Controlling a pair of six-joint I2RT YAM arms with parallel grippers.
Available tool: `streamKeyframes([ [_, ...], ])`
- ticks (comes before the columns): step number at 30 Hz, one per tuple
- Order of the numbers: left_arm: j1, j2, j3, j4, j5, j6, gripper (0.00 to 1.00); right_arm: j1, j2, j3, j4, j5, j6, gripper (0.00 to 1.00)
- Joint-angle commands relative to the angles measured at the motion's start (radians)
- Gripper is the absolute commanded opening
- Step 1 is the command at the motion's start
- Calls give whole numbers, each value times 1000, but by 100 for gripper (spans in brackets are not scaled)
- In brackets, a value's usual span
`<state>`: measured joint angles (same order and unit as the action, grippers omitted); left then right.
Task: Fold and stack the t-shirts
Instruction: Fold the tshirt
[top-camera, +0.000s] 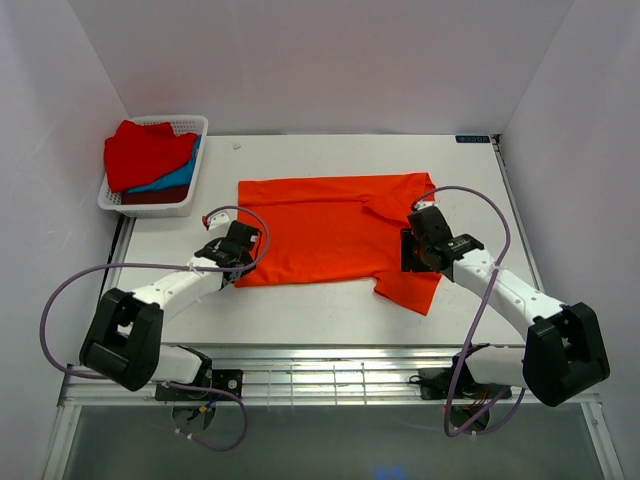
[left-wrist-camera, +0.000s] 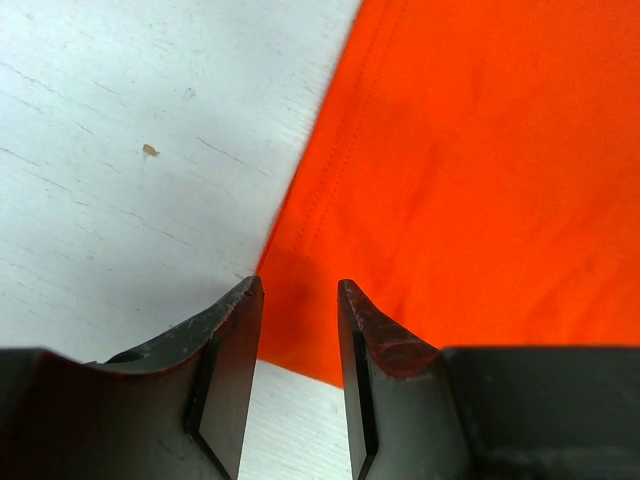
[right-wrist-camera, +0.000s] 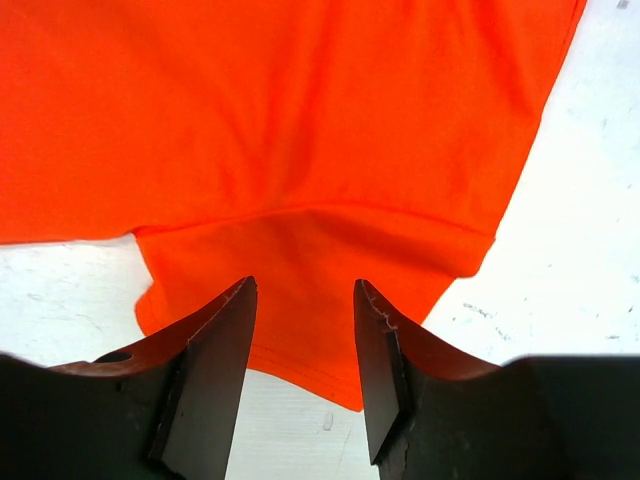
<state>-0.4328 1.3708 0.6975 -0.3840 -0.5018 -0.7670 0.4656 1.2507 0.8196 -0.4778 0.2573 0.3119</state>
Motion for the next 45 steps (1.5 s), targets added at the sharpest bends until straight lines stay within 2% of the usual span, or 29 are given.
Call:
streamKeyframes([
  [1,-27,-94,-30,-33,-11,-48,46,13,-14,-45,-19,33,49,50],
  [10,-32,-42,-59,-49,17,-84,45,21,18,-89,-21,39,75,50],
  [20,-32,-58,-73,-64,16,-95,43,21,12,-117,-24,40,96,49],
  [29,-40,-82,-104,-67,45,-107,42,21,24,-145,-65,80,131,56],
  [45,-43,-45,-82,-66,43,-92,36,22,-27,-226,-99,54,182,56],
])
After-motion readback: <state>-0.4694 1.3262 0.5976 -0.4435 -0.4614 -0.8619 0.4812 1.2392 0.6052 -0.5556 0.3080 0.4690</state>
